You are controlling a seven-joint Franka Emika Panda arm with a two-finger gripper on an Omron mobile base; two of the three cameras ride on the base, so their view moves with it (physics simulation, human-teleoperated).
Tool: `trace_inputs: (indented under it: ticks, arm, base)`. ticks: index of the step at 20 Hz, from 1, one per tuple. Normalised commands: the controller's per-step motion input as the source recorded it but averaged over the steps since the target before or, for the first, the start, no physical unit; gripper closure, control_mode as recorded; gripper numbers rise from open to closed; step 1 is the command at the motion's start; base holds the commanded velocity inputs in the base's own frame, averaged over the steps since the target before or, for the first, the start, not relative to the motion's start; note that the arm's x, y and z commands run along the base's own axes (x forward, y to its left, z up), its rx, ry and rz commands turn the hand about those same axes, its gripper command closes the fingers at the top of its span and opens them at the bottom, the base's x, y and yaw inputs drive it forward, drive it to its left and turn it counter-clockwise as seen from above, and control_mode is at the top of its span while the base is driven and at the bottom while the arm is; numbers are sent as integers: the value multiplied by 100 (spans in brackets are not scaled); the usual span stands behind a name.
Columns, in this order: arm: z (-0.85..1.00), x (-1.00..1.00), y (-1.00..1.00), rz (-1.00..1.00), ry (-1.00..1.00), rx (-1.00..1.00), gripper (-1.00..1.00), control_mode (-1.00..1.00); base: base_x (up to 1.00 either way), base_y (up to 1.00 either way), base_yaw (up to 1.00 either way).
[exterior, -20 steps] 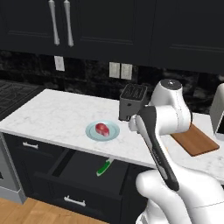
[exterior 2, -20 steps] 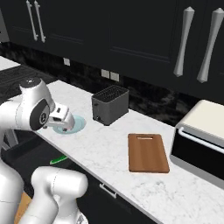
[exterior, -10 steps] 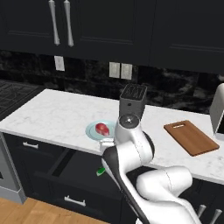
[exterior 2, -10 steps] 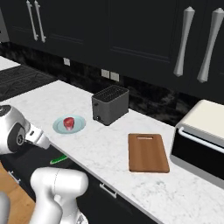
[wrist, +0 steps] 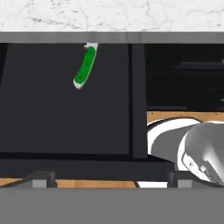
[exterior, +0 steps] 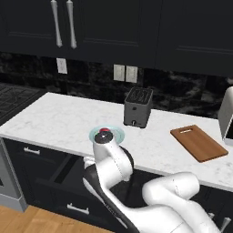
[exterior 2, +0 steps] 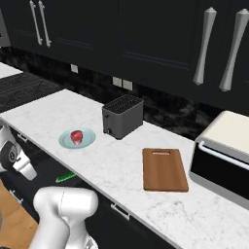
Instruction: Pick up the knife from the drawer and place it on the cutting board. Then place the meat from the plate to the cutting board.
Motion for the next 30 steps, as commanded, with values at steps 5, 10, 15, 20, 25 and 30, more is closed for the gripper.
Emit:
trace_inputs:
  ticks: [5,10,15,20,25,30]
  arm:
    - [-7,46,33,-1,24,3,-100,-100]
    - [-16,66,23,-1,4,0,-100,-100]
    - [-49,46,38,-1,3,0,-100,-100]
    - [-55,24,47,0,4,0,-100,-100]
    - [-48,18,39,0,6,0,-100,-100]
    - [-46,13,29,0,2,0,-100,-100]
  base:
    - [0,0,0]
    - [0,0,0]
    - [0,0,0]
    - [0,0,0]
    - [0,0,0]
    - [0,0,0]
